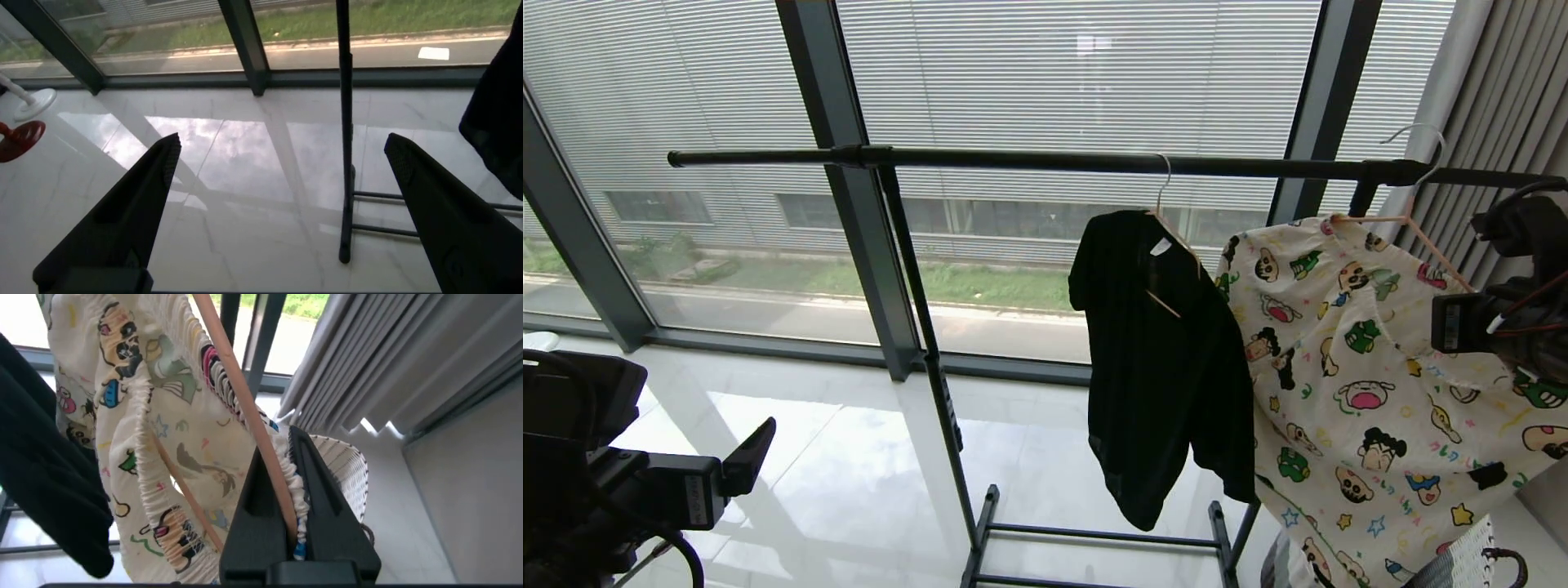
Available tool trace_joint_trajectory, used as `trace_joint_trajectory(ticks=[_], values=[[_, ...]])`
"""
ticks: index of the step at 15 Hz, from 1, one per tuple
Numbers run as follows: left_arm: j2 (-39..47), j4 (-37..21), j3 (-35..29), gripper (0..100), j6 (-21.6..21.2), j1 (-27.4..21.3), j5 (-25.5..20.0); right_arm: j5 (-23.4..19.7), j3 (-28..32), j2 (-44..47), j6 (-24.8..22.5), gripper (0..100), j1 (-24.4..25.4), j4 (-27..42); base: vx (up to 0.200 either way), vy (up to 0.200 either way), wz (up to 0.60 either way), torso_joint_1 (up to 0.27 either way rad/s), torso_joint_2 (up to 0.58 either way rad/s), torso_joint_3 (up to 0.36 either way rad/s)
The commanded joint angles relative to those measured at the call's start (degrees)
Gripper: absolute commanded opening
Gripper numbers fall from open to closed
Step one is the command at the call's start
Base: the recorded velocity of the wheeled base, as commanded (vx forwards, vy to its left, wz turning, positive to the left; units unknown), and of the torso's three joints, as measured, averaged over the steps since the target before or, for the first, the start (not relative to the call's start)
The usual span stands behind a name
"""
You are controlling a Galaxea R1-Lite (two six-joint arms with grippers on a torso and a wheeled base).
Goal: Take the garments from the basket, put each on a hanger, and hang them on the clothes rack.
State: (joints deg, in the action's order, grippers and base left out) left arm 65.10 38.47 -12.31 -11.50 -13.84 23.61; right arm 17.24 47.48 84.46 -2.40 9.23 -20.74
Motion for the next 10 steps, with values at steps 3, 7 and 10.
trace_joint_trajectory(ticks=[3, 7, 10], values=[[0.12, 0.02, 0.1, 100, -0.02, -0.05, 0.03, -0.01, -0.02, 0.45, -0.15, 0, 0.35, -0.01, 0.2, 0.0, 0.0, 0.002, 0.0, 0.002], [0.2, 0.02, 0.18, 100, -0.02, -0.58, 0.03, -0.01, 0.07, 1.68, -0.24, 0, 1.23, -0.01, 0.05, 0.0, 0.0, 0.001, 0.0, -0.001], [0.2, 0.02, 0.01, 100, -0.11, -0.67, 0.03, -0.01, 3.85, 5.9, -0.32, 0, 1.23, -0.01, 0.0, 0.0, 0.0, 0.0, 0.0, 0.0]])
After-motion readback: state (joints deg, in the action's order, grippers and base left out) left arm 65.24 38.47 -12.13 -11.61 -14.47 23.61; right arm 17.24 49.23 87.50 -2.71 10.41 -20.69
